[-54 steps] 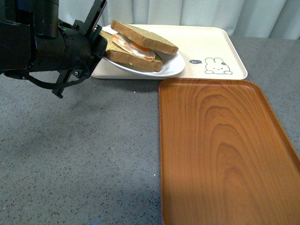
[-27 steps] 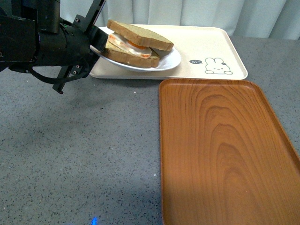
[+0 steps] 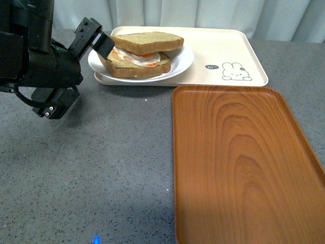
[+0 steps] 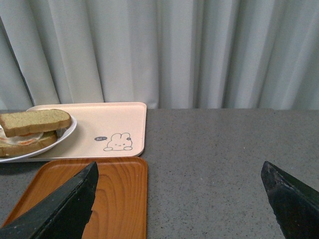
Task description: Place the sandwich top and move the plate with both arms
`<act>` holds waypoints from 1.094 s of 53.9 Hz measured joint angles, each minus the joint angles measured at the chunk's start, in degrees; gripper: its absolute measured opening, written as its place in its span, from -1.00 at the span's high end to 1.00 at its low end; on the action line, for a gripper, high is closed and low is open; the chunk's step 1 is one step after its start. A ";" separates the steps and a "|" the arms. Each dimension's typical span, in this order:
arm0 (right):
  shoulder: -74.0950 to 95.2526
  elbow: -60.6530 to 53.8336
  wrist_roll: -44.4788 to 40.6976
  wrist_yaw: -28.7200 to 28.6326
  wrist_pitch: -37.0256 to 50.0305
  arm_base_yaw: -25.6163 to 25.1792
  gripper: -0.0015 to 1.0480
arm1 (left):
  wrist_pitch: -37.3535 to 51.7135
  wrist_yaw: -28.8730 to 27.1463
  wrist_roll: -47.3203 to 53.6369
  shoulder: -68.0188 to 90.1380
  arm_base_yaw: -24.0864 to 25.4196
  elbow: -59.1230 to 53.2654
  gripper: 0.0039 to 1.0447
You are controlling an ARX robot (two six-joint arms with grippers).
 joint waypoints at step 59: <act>0.00 0.00 0.00 0.00 0.00 0.00 -0.83 | 24.79 7.76 56.13 -59.74 13.38 -53.20 0.92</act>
